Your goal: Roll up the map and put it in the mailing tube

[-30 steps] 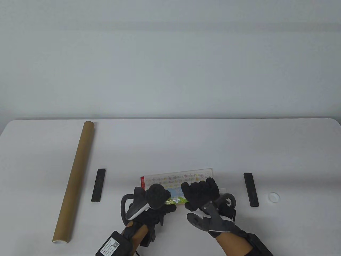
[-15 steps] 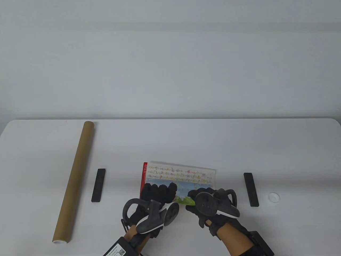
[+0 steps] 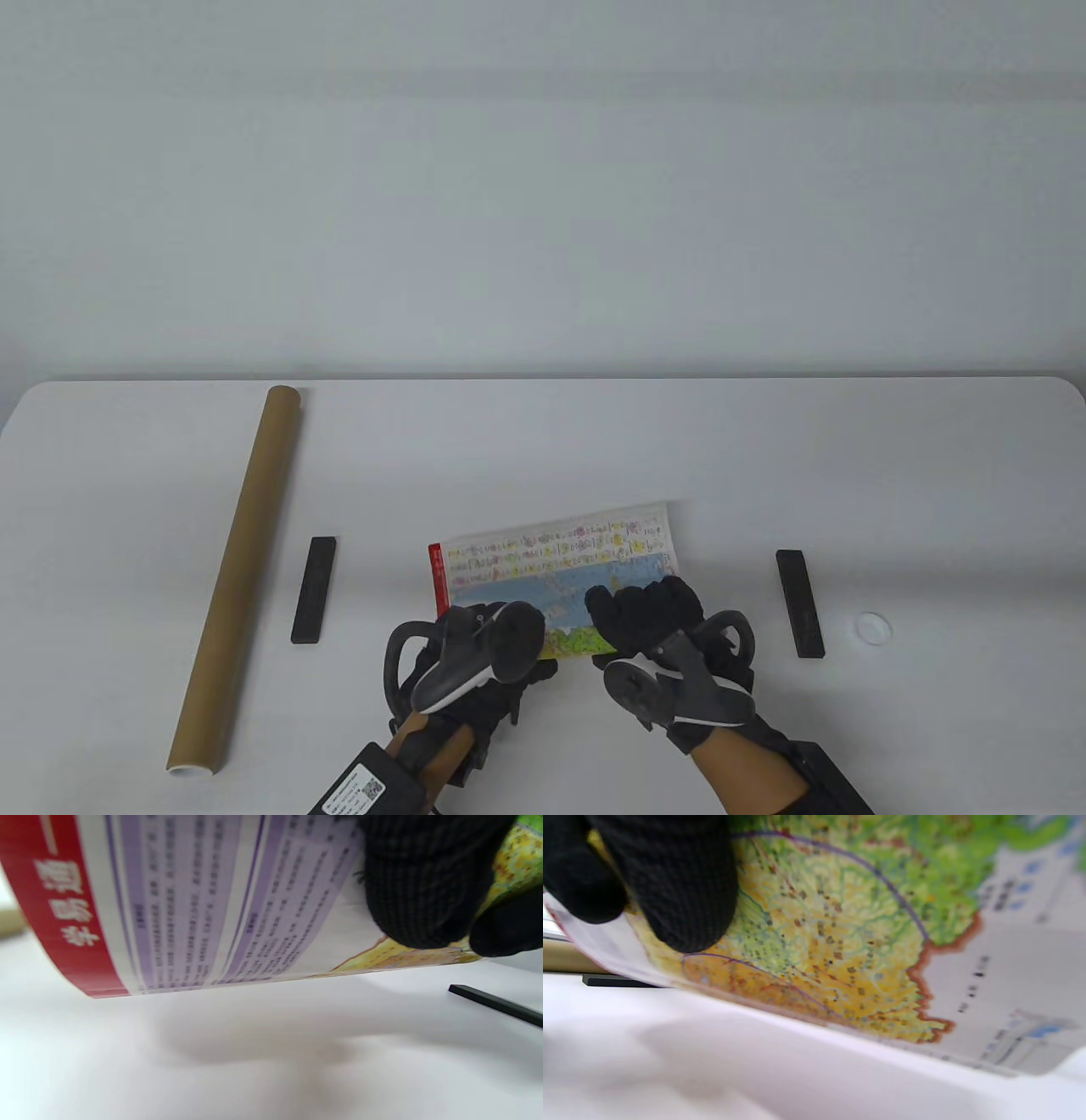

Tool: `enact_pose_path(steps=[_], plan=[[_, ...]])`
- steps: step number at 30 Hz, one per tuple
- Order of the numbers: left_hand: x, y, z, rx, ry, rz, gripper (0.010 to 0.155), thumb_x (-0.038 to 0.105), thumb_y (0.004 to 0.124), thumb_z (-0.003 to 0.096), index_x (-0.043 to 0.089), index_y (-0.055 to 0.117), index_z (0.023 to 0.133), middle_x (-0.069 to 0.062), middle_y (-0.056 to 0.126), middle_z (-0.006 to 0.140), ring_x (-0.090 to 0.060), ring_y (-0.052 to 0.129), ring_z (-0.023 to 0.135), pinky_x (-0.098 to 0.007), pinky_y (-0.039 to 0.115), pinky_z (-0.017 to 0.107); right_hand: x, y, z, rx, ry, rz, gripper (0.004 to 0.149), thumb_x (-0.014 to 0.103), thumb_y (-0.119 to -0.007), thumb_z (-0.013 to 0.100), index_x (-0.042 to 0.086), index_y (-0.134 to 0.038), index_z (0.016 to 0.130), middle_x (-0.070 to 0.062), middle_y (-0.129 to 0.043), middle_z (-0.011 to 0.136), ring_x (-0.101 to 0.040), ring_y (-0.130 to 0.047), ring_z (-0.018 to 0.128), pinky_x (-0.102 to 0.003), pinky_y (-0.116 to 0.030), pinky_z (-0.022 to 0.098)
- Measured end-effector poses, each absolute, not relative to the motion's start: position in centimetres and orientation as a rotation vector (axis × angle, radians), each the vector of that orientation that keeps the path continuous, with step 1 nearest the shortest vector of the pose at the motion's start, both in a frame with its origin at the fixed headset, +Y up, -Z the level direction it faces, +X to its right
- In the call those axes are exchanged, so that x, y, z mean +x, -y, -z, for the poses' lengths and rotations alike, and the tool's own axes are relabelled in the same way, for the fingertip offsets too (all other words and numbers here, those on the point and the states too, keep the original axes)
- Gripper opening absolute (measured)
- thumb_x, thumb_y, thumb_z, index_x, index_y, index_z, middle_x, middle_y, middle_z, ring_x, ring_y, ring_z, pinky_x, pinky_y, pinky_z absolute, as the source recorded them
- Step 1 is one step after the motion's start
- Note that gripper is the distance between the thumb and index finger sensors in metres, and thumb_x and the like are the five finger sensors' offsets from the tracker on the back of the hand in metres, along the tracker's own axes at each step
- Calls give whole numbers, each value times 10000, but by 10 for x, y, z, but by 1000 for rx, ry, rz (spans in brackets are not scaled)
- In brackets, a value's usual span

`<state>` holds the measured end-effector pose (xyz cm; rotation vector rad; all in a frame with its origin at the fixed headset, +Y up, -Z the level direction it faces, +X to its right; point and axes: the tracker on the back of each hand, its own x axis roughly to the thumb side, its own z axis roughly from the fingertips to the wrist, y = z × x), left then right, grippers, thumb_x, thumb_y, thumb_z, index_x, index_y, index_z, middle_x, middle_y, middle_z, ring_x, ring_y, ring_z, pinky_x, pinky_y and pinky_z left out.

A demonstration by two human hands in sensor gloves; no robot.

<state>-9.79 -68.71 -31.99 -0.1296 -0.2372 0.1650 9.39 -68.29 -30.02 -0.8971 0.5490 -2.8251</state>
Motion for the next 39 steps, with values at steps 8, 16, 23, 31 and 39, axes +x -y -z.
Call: enact_pose_path(steps=[8,16,23,31,39], plan=[[-96,695,321,-173,282,-174,567,654,927,329,402,861,832,77,953,657,-157,1018,582,-406,755,674,92,685,306,-891,-404,2851,577,435,-958,433,95,-859,890,-24,-923,588,-252,-974,421,-541,-804,467],[-71,681,294,254,338,170,722,643,909,336,448,665,987,101,825,887,-179,916,830,-454,647,770,116,695,329,-873,-12,3274,542,418,-949,448,65,-882,854,-37,-925,552,-254,-972,383,-547,-806,431],[-72,681,296,276,308,200,626,694,912,271,440,825,837,129,928,635,-94,1006,532,-363,774,653,114,698,327,-939,-25,3251,581,430,-948,454,60,-860,893,-59,-922,602,-294,-968,445,-575,-774,467],[-90,688,316,-66,254,-86,522,667,927,308,435,890,774,111,957,602,-112,1028,504,-356,795,629,97,687,305,-911,-424,2883,630,446,-948,446,104,-816,959,-103,-868,765,-369,-922,630,-624,-694,570],[-100,695,323,-191,262,-222,499,642,933,326,416,912,770,105,966,679,-172,1021,623,-395,753,680,87,683,297,-910,-515,2755,570,441,-951,440,131,-858,909,-74,-888,701,-314,-942,550,-591,-735,551]])
